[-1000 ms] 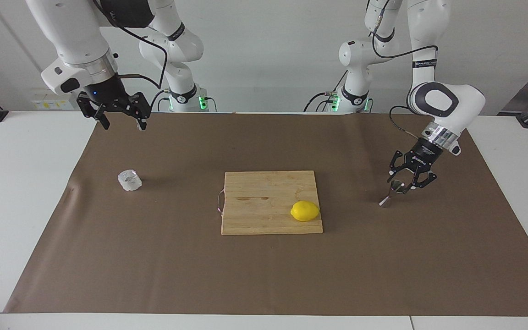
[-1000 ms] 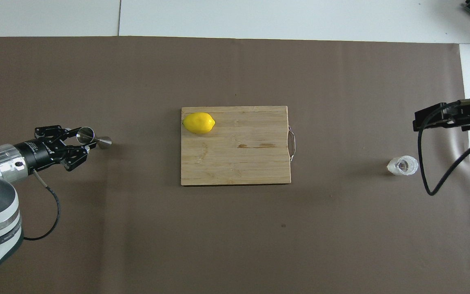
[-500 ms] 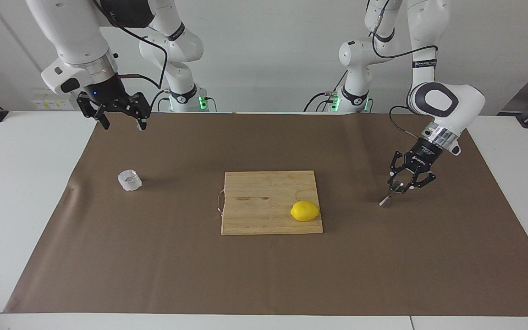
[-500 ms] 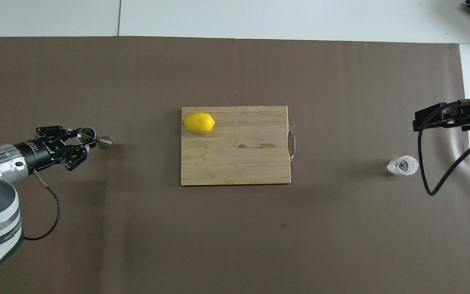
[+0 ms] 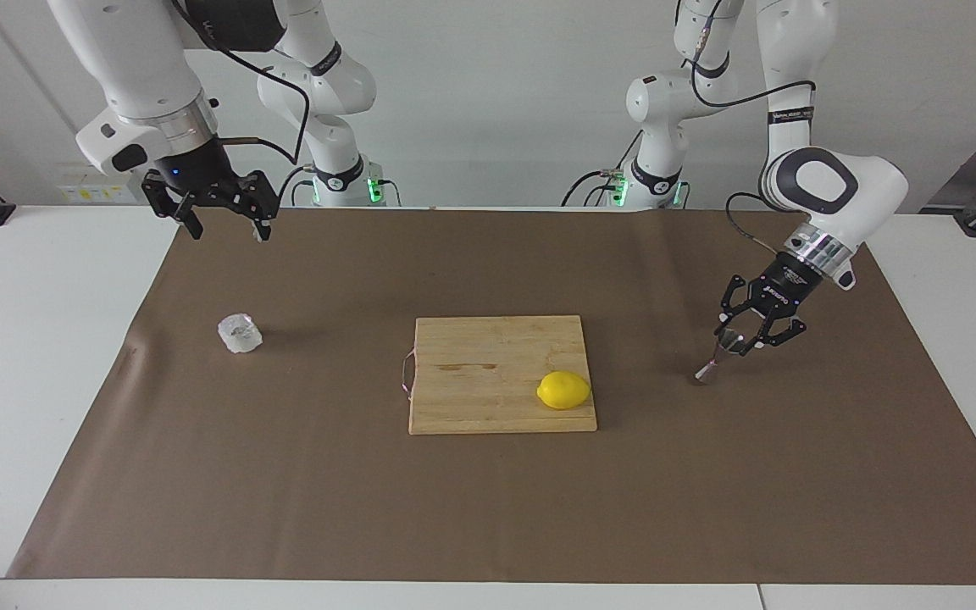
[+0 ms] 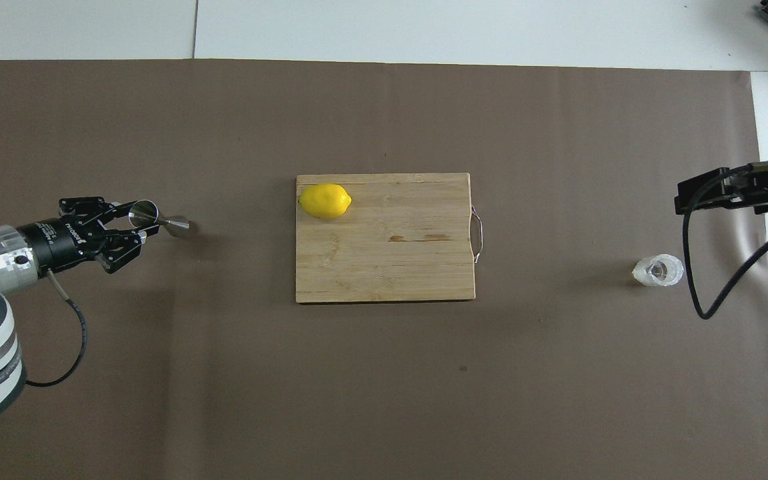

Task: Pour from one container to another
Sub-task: 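Lift the metal cup with the left gripper and carry it over the board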

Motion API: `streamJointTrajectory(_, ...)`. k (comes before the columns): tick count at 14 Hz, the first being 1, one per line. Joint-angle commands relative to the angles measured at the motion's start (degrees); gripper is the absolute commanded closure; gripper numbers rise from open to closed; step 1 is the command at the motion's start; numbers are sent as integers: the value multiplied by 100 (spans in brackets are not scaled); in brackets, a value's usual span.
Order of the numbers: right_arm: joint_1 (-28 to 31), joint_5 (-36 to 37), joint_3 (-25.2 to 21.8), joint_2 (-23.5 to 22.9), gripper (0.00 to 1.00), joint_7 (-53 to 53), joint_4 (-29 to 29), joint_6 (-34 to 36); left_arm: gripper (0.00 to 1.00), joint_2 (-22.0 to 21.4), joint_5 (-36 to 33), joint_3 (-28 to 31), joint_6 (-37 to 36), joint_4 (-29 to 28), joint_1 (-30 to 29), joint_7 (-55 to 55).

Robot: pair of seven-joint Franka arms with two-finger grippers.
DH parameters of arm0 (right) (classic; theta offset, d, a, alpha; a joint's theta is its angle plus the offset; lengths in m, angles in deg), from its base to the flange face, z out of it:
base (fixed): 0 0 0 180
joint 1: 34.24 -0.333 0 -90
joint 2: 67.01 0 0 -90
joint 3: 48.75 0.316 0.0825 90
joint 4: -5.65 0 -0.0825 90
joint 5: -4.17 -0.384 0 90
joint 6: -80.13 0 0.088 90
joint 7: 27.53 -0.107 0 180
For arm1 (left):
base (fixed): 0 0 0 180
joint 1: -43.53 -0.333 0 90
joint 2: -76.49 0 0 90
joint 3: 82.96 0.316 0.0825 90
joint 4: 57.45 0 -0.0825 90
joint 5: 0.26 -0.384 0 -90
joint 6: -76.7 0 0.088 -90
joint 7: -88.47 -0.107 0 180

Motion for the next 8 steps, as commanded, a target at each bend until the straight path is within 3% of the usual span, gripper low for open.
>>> streamJointTrajectory(1, 52, 0, 39, 102, 0, 0, -106, 50, 100, 19, 87, 3, -377, 354, -79, 13)
streamJointTrajectory(4, 52, 0, 47, 102, 0, 0, -106, 50, 100, -33, 78, -84, -535, 425, 44, 40)
streamJointTrajectory(8, 52, 0, 47, 102, 0, 0, -106, 50, 100, -7, 157, -128, -712, 706, 816, 57)
